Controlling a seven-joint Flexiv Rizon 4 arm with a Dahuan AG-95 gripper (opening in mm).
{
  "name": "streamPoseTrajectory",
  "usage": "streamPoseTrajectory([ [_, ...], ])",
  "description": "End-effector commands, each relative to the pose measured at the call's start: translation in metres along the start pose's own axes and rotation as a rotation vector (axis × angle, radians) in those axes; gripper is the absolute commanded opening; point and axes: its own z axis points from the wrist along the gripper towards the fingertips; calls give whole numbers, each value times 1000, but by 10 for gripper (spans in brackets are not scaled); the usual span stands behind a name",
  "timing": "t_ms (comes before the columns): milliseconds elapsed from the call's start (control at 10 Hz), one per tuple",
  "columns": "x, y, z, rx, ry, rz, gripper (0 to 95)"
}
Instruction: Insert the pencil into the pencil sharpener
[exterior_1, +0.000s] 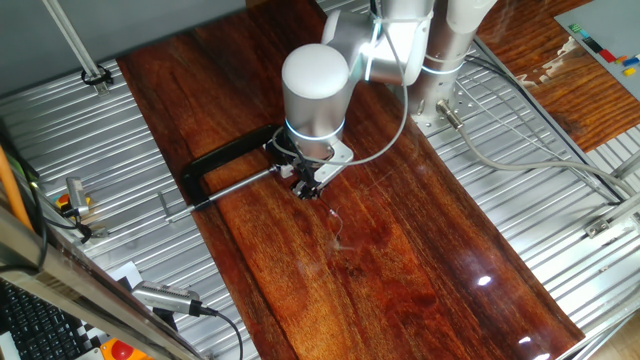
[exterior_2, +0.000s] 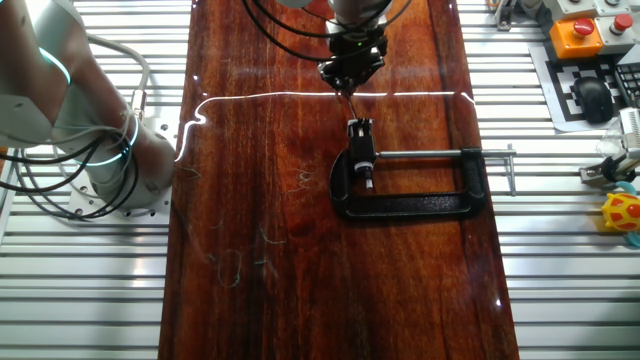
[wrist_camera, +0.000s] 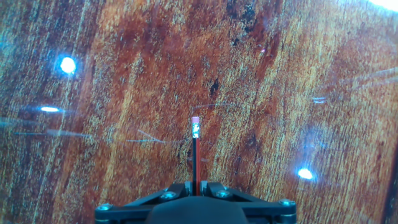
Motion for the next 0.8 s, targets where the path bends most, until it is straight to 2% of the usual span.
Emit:
streamPoseTrajectory([
  [100, -1, -1, 0, 2, -5, -4, 0],
  [800, -4, -1, 1, 5, -23, -48, 0],
])
